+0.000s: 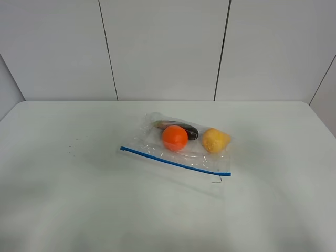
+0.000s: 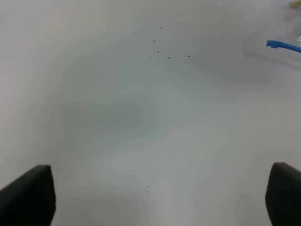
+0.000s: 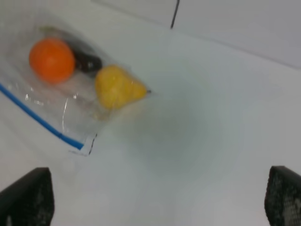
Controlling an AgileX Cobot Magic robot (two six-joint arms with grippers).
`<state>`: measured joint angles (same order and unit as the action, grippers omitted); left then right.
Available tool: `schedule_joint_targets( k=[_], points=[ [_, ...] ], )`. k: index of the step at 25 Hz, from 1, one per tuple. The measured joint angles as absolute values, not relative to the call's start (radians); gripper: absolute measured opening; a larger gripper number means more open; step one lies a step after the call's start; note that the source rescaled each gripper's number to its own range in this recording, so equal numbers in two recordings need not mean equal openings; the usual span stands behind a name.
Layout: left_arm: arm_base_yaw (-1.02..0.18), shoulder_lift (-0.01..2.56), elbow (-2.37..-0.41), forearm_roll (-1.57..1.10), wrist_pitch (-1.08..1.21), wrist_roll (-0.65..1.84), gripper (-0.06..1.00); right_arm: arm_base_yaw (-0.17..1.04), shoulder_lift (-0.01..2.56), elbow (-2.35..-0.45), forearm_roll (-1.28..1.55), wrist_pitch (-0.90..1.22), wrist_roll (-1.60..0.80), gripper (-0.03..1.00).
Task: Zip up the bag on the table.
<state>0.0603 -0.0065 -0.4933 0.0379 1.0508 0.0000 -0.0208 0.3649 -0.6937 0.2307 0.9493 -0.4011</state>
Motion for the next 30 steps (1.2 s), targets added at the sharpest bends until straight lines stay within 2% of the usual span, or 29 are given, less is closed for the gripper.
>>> schedule_joint_targets(
  k=[18,30],
  points=[
    [0.060,-0.007,-0.493,0.038,1.051,0.000,1.00,-0.021,0.017,-0.690,0.102,1.028,-0.144,1.00],
    [0.060,-0.007,-0.493,0.038,1.051,0.000,1.00,-0.021,-0.006,-0.659,0.062,1.047,-0.078,1.00]
  ],
)
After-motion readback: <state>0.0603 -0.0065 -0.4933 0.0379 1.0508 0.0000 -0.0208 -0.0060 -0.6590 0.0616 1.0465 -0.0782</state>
